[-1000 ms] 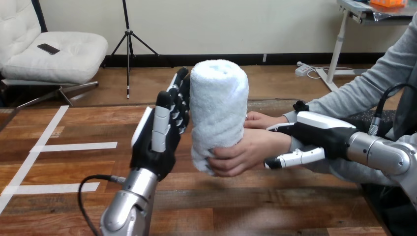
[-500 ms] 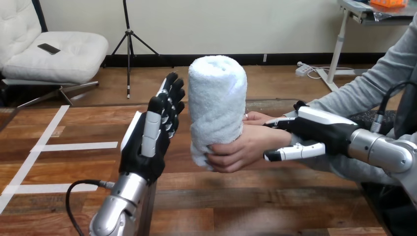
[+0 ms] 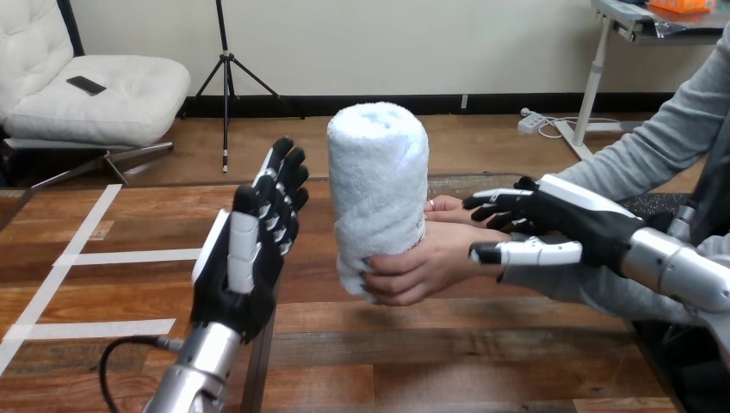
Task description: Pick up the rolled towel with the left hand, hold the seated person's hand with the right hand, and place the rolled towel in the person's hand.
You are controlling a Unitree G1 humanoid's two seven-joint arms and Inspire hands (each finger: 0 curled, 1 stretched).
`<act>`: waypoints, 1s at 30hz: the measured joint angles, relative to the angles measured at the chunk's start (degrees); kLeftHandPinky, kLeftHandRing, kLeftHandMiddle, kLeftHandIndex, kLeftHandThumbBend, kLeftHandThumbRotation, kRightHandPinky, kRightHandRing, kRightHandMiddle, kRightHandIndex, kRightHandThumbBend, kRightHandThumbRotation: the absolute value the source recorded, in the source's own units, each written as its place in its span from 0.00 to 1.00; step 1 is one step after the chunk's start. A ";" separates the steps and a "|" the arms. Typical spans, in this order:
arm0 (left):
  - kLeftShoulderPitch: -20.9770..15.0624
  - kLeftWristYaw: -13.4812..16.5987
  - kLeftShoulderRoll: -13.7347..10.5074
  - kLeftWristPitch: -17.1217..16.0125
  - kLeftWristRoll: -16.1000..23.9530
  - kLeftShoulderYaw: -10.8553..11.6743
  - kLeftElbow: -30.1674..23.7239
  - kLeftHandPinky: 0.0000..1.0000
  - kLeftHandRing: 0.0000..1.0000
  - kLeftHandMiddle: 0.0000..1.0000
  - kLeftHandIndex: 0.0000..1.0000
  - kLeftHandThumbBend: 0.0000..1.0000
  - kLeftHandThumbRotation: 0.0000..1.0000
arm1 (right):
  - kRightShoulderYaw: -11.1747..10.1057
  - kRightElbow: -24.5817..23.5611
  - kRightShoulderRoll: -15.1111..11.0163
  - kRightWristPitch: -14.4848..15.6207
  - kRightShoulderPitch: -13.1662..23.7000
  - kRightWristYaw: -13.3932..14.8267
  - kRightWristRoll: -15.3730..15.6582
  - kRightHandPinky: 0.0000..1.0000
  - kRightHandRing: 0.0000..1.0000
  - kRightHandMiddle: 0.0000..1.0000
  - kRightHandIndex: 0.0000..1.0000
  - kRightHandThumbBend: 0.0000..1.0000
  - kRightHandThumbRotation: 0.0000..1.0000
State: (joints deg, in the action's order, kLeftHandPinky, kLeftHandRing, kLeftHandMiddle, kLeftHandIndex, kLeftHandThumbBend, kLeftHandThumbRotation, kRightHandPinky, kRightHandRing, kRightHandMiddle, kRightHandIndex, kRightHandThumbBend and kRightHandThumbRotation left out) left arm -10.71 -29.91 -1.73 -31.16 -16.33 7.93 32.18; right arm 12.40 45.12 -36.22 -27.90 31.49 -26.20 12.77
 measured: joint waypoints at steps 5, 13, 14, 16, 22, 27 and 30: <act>2.52 0.78 -0.21 0.95 0.01 0.03 -3.34 1.00 1.00 1.00 1.00 1.00 1.00 | -2.21 -3.10 0.16 0.55 -2.91 0.06 -2.86 0.78 0.88 0.90 0.91 1.00 0.98; 6.11 0.77 -1.40 2.09 -0.14 0.05 -7.79 1.00 1.00 1.00 1.00 1.00 1.00 | -4.99 -7.92 0.73 0.55 -7.45 0.19 -7.33 0.81 0.89 0.91 0.91 1.00 1.00; 6.45 0.71 -1.59 2.12 -0.14 0.04 -8.17 1.00 1.00 1.00 1.00 1.00 1.00 | -5.33 -8.46 0.91 0.49 -7.98 0.19 -7.94 0.81 0.89 0.91 0.91 1.00 1.00; 7.17 0.61 -2.04 2.14 -0.13 0.05 -8.99 1.00 1.00 1.00 1.00 1.00 1.00 | -6.06 -9.54 1.44 0.20 -9.10 0.19 -9.43 0.82 0.89 0.91 0.91 1.00 1.00; 9.13 0.49 -3.02 2.08 -0.14 0.18 -11.16 1.00 1.00 1.00 1.00 1.00 1.00 | -8.22 -12.84 3.74 -0.61 -12.32 0.39 -13.62 0.83 0.89 0.90 0.91 0.96 1.00; 10.97 0.34 -3.51 1.96 -0.53 0.24 -13.13 1.00 1.00 1.00 1.00 1.00 1.00 | -9.76 -16.79 6.53 -0.50 -15.18 1.03 -17.24 0.86 0.89 0.89 0.90 0.98 1.00; 12.05 0.18 -3.66 1.96 -1.16 0.21 -14.24 1.00 1.00 1.00 1.00 1.00 1.00 | -10.52 -19.07 8.19 -0.07 -16.67 1.07 -19.52 0.87 0.89 0.89 0.90 0.99 1.00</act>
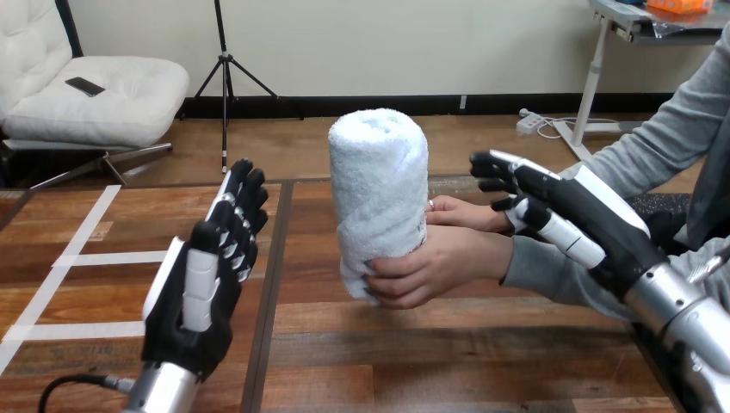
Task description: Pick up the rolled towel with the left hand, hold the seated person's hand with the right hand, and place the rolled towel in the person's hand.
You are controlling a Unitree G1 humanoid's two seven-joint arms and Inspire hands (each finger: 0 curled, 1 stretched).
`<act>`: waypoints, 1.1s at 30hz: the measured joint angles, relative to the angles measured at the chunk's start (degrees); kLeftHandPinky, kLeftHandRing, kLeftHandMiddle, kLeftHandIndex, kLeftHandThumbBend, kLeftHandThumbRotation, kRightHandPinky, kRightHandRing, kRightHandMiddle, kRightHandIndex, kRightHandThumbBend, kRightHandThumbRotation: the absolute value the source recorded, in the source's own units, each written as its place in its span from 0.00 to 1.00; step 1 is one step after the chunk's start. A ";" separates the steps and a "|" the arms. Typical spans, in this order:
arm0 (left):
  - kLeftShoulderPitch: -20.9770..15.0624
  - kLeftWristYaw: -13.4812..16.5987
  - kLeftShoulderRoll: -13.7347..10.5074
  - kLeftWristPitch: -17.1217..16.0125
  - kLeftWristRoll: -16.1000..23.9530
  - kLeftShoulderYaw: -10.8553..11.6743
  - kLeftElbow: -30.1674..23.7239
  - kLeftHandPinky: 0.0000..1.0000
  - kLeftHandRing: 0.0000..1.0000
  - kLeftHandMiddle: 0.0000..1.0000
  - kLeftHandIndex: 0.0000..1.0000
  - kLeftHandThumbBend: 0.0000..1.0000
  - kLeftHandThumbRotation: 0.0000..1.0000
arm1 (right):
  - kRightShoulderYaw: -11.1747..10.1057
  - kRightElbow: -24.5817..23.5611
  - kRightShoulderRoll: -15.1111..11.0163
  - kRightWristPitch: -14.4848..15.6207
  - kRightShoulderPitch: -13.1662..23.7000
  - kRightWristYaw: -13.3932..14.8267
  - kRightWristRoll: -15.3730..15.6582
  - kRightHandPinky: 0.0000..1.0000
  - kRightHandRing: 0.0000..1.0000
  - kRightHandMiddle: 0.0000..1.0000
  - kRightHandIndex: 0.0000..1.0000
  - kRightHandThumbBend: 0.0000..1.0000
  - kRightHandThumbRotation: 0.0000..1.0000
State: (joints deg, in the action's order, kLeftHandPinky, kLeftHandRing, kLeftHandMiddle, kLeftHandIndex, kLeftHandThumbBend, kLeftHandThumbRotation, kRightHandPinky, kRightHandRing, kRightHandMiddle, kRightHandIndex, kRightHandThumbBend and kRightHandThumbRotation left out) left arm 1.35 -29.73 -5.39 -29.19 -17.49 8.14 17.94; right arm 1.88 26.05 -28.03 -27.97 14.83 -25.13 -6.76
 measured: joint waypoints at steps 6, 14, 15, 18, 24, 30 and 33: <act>2.70 -0.01 -0.10 -0.04 -0.54 0.00 -3.07 1.00 1.00 1.00 1.00 1.00 1.00 | -0.95 -4.19 3.38 0.85 -2.74 -0.04 -4.56 0.89 0.89 0.89 0.91 1.00 1.00; 6.13 0.63 -0.08 -0.37 -0.55 -0.03 -6.64 1.00 1.00 1.00 1.00 1.00 1.00 | -1.81 -9.95 6.37 2.44 -6.31 -0.09 -8.07 0.92 0.91 0.90 0.92 1.00 1.00; 6.56 0.77 -0.07 -0.41 -0.55 -0.03 -7.02 1.00 1.00 1.00 1.00 1.00 1.00 | -1.87 -10.62 6.72 2.46 -6.78 -0.09 -8.40 0.93 0.91 0.90 0.92 1.00 1.00; 7.93 1.34 -0.04 -0.47 -0.57 -0.04 -8.43 1.00 1.00 1.00 1.00 1.00 1.00 | -2.09 -12.81 7.98 2.71 -8.24 -0.07 -9.50 0.95 0.92 0.91 0.92 1.00 1.00; 10.61 2.30 0.07 -0.47 -0.56 -0.33 -11.67 1.00 1.00 1.00 1.00 1.00 1.00 | -2.21 -17.31 10.85 4.26 -11.46 0.17 -12.72 0.99 0.94 0.93 0.93 0.95 1.00; 12.98 3.62 0.55 -0.45 -0.34 -0.73 -15.02 1.00 1.00 1.00 1.00 1.00 1.00 | -2.18 -20.89 13.71 5.35 -14.75 0.39 -13.93 1.00 0.97 0.96 0.95 0.92 1.00; 13.86 4.01 1.00 -0.65 -0.33 -1.05 -16.38 1.00 1.00 1.00 1.00 0.99 1.00 | -2.11 -22.19 14.93 5.47 -16.28 0.39 -13.93 1.00 0.98 0.97 0.96 0.91 1.00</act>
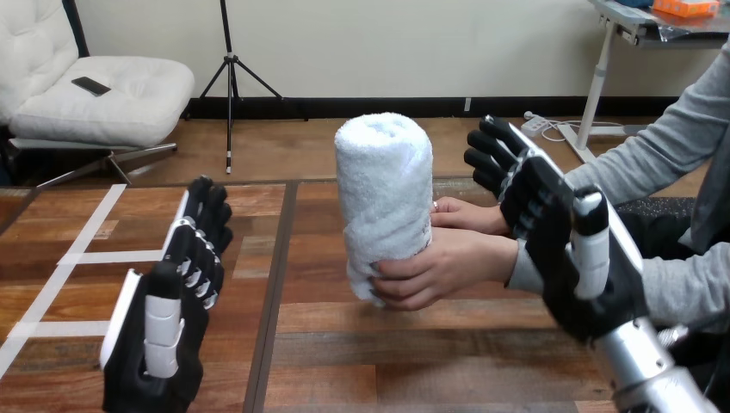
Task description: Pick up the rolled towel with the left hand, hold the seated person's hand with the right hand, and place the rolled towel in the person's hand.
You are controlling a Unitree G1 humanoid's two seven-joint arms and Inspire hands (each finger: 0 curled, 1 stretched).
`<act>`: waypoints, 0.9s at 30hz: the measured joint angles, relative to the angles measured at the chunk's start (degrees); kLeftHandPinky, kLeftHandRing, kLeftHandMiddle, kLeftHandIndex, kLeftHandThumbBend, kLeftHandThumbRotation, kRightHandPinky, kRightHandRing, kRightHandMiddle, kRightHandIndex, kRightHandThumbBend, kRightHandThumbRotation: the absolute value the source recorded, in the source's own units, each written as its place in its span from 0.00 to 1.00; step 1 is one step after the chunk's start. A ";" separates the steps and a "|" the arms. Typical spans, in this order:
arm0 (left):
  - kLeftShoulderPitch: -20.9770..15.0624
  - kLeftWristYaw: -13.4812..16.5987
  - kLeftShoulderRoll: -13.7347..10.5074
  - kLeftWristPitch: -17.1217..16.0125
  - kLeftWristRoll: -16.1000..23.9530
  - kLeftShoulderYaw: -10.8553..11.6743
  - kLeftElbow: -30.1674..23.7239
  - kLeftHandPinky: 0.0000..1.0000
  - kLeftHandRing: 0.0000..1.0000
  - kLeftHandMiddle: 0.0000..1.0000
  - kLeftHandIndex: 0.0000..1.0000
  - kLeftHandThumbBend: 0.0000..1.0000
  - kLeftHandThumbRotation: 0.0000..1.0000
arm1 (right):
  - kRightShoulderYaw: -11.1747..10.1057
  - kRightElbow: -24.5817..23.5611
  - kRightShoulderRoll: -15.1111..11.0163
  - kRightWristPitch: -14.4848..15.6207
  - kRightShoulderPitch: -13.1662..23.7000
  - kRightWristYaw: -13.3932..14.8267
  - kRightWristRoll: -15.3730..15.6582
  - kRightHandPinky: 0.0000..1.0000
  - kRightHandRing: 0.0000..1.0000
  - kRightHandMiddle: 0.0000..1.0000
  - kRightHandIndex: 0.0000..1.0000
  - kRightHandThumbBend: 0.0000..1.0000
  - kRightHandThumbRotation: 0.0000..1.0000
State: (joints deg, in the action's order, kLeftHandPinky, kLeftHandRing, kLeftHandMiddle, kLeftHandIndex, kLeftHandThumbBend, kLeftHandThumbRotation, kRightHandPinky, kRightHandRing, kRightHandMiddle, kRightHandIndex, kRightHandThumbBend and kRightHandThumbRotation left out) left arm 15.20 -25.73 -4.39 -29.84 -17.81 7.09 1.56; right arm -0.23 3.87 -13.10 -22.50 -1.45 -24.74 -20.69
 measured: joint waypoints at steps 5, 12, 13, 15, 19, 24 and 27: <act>0.77 0.00 0.32 -0.76 0.05 -0.59 -0.94 1.00 1.00 1.00 1.00 0.98 1.00 | 0.12 -1.46 1.84 0.00 -2.11 0.11 0.37 1.00 0.99 0.98 0.97 0.91 1.00; 0.75 -0.15 0.29 -1.20 0.10 -1.69 -1.35 1.00 1.00 1.00 1.00 0.96 1.00 | 0.45 -2.77 3.98 0.00 -4.52 0.64 0.89 1.00 1.00 0.98 0.98 0.92 1.00; 0.75 -0.22 0.29 -1.21 0.10 -1.81 -1.38 1.00 1.00 1.00 1.00 0.96 1.00 | 0.53 -2.91 4.24 0.00 -4.81 0.66 0.94 1.00 1.00 0.98 0.98 0.92 1.00; 0.76 -0.31 0.29 -1.21 0.10 -2.00 -1.47 1.00 1.00 1.00 1.00 0.96 1.00 | 0.71 -3.10 4.78 0.00 -5.34 0.66 1.04 1.00 1.00 0.98 0.98 0.91 1.00; 0.78 -0.55 0.31 -1.24 0.08 -2.49 -1.59 1.00 1.00 1.00 1.00 0.96 1.00 | 0.96 -3.36 5.76 0.00 -6.21 0.47 1.07 1.00 1.00 0.98 0.98 0.90 1.00; 0.80 -0.83 0.29 -1.33 -0.07 -3.11 -1.87 1.00 1.00 1.00 1.00 0.96 1.00 | 1.34 -3.55 6.64 -0.02 -7.16 0.07 1.05 1.00 1.00 0.98 0.98 0.89 1.00; 0.85 -0.77 0.19 -1.31 -0.11 -3.51 -2.43 1.00 1.00 1.00 1.00 0.96 1.00 | 1.51 -3.56 6.79 -0.02 -7.64 -0.42 1.06 1.00 1.00 0.98 0.98 0.89 1.00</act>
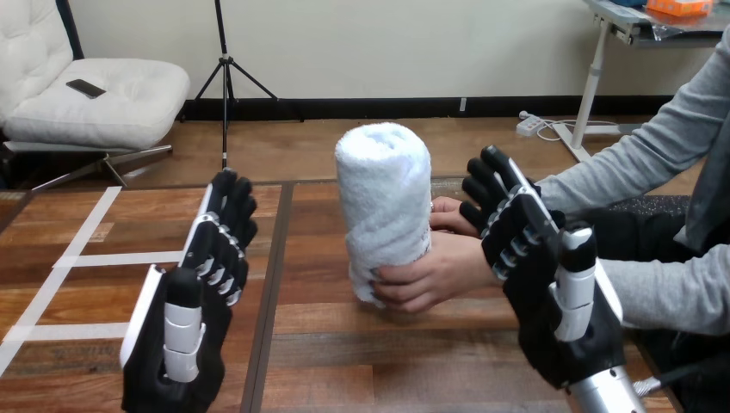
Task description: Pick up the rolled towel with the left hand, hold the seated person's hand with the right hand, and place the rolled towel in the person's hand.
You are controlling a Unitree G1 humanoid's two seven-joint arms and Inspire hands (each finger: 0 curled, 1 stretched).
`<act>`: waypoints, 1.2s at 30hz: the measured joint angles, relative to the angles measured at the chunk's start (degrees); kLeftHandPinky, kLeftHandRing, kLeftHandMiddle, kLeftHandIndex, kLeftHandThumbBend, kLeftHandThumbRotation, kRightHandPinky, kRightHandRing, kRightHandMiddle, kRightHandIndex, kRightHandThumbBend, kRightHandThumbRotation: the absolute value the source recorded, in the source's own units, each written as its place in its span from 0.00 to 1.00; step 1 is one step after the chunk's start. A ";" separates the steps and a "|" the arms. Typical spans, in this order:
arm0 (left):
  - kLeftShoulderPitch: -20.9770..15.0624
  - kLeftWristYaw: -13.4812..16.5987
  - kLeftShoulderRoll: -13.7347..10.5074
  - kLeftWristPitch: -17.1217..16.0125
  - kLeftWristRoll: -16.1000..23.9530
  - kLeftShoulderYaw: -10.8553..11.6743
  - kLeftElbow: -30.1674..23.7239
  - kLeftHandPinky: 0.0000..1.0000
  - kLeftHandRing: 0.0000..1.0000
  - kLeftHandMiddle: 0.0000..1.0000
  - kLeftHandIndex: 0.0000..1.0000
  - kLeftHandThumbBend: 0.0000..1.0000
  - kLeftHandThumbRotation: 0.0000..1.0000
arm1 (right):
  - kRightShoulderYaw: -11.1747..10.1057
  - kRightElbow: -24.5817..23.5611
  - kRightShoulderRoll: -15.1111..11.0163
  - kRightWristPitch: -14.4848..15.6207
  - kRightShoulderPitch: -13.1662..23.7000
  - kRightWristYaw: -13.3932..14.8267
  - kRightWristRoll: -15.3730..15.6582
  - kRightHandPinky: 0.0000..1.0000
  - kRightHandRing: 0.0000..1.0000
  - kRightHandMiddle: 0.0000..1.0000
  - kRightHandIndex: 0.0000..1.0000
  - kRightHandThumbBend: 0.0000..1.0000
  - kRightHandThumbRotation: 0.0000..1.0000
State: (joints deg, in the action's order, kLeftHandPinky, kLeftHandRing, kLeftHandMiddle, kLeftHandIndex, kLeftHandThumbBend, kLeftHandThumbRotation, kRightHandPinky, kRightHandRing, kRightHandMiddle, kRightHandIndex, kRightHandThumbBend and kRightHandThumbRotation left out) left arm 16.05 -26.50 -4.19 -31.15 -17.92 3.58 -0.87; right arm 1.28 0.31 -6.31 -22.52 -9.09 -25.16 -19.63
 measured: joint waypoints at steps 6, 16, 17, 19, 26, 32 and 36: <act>0.29 0.83 -0.09 0.04 0.03 -0.48 -2.02 1.00 1.00 1.00 1.00 0.96 1.00 | 0.23 -0.01 0.23 -0.40 -0.91 -0.82 0.01 1.00 1.00 0.98 0.98 0.89 1.00; 0.48 1.75 -0.31 0.01 -0.47 -0.48 -4.84 1.00 1.00 1.00 1.00 0.96 1.00 | 0.42 -0.58 0.32 -0.85 -3.19 -1.40 0.03 1.00 1.00 0.98 0.97 0.90 1.00; 0.51 1.84 -0.35 0.01 -0.54 -0.49 -5.06 1.00 1.00 1.00 1.00 0.96 1.00 | 0.44 -0.65 0.32 -0.87 -3.48 -1.44 0.03 1.00 1.00 0.98 0.97 0.90 1.00; 0.60 1.97 -0.43 0.01 -0.61 -0.51 -5.40 1.00 1.00 1.00 1.00 0.96 1.00 | 0.48 -0.84 0.32 -0.87 -4.04 -1.52 0.03 1.00 1.00 0.98 0.97 0.89 1.00; 0.83 2.10 -0.68 0.04 -0.75 -0.56 -5.74 1.00 1.00 1.00 1.00 0.96 1.00 | 0.53 -1.39 0.28 -1.08 -5.80 -2.03 0.06 1.00 1.00 0.97 0.96 0.88 1.00; 1.06 2.01 -0.95 0.22 -0.82 -0.70 -5.74 1.00 1.00 1.00 1.00 0.95 1.00 | 0.51 -1.41 0.20 -1.24 -6.67 -2.49 0.06 1.00 0.99 0.96 0.95 0.87 1.00; 1.33 1.87 -1.21 0.23 -0.86 -0.77 -5.74 1.00 1.00 1.00 1.00 0.95 1.00 | 0.44 -1.41 0.13 -1.33 -6.73 -2.84 0.03 1.00 0.99 0.96 0.95 0.87 1.00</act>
State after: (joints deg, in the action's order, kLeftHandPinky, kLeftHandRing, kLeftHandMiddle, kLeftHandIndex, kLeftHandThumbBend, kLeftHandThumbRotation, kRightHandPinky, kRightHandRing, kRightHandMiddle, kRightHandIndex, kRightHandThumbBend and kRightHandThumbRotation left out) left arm 17.38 -24.63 -5.41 -30.92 -18.78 2.81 -6.60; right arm 1.71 -1.10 -6.18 -23.86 -15.82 -28.01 -19.60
